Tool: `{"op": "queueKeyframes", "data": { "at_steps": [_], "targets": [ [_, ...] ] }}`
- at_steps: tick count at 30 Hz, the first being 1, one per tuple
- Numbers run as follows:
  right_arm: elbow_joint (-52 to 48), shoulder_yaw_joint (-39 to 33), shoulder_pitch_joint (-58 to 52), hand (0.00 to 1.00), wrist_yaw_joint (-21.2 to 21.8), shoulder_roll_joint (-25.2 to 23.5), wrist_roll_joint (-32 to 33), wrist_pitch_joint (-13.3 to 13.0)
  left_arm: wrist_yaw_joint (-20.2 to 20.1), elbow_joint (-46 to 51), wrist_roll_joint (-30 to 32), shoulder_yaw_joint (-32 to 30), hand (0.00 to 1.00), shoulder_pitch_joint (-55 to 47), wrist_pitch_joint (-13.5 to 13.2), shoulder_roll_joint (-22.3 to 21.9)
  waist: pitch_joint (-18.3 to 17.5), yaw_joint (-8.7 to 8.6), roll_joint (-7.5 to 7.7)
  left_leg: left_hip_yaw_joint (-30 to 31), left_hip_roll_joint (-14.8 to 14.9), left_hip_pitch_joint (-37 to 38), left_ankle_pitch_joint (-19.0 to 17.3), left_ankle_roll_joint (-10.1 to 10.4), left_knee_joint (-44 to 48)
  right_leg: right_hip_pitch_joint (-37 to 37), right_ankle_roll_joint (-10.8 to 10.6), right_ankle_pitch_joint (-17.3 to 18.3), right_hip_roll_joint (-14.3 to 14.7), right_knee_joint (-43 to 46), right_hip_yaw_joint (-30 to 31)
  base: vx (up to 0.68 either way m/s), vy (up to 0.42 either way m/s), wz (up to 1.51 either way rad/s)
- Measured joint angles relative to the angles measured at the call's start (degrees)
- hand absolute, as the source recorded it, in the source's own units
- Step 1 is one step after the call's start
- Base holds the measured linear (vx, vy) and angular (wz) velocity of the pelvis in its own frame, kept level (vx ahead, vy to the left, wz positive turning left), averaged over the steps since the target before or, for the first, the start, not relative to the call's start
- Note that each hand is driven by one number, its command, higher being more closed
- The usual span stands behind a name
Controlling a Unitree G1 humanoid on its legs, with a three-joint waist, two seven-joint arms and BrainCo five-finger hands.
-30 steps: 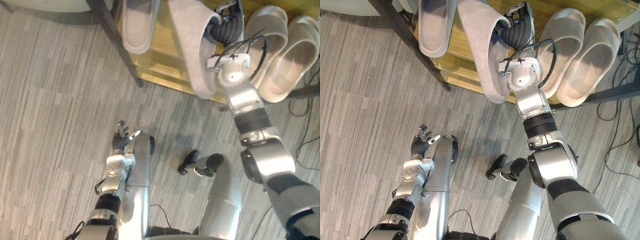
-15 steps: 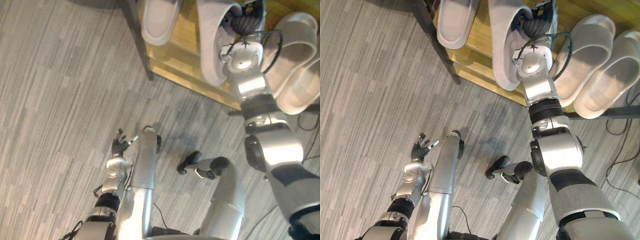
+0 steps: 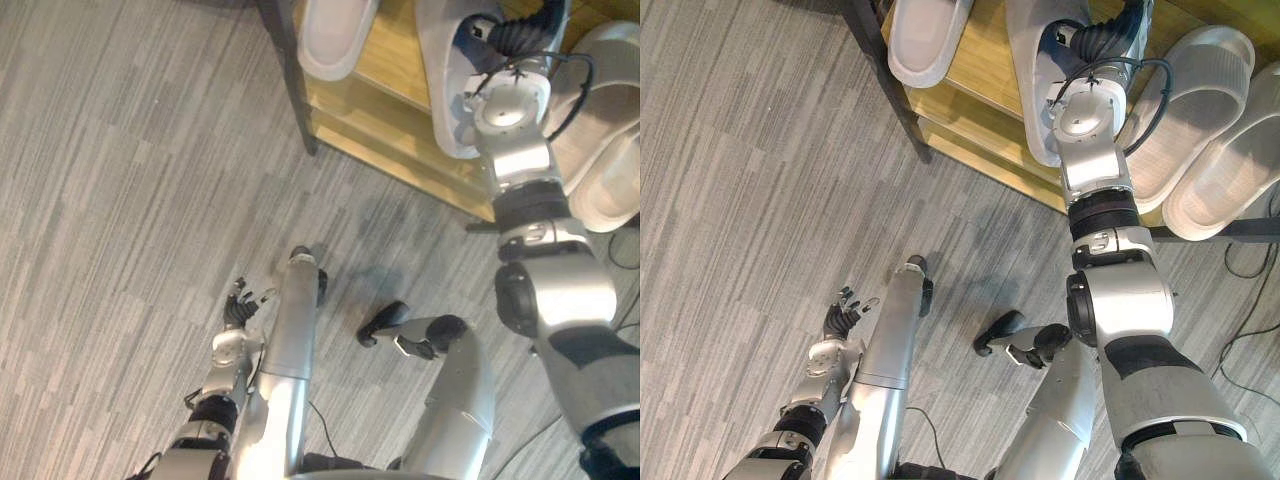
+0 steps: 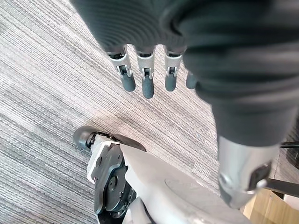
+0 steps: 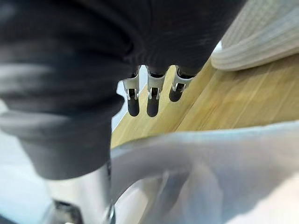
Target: Organize the slippers on the shoe rack
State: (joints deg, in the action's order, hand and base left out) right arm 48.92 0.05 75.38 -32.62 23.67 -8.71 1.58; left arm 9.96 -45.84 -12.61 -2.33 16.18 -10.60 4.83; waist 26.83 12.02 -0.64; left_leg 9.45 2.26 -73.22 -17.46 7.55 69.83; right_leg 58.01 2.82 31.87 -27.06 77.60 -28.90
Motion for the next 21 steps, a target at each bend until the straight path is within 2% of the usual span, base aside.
{"op": "queueKeyframes", "data": {
  "at_steps": [9,15,21],
  "targets": [
    [0.0,-2.8,-0.1,0.00,-0.7,1.4,2.6,-0.2,0.0,-0.9,0.0,0.0,0.00,0.0,0.0,0.3,0.0,-0.30,0.00,-0.2,0.2,0.2,0.1,0.0,-0.2,0.0,0.2,-0.1,0.1,-0.1,0.2,0.00,0.022,-0.01],
    [-1.6,-2.1,-1.5,0.00,0.5,0.9,4.8,-1.6,0.0,-1.0,-0.7,0.1,0.00,-0.3,0.1,0.6,-0.1,-0.42,0.12,-1.2,0.8,1.0,0.3,-0.1,-0.9,0.0,0.8,-0.5,0.4,-0.9,0.8,0.00,0.027,-0.04],
    [-9.4,-2.3,-7.4,0.00,0.5,-3.9,5.1,-2.7,0.0,-1.0,-1.1,0.3,0.00,-0.9,0.2,1.4,-0.5,-0.80,0.42,-1.8,2.0,2.1,0.3,-0.1,-1.5,-0.4,1.0,-0.9,1.5,-1.8,1.3,0.00,0.020,-0.09]
  ]
}}
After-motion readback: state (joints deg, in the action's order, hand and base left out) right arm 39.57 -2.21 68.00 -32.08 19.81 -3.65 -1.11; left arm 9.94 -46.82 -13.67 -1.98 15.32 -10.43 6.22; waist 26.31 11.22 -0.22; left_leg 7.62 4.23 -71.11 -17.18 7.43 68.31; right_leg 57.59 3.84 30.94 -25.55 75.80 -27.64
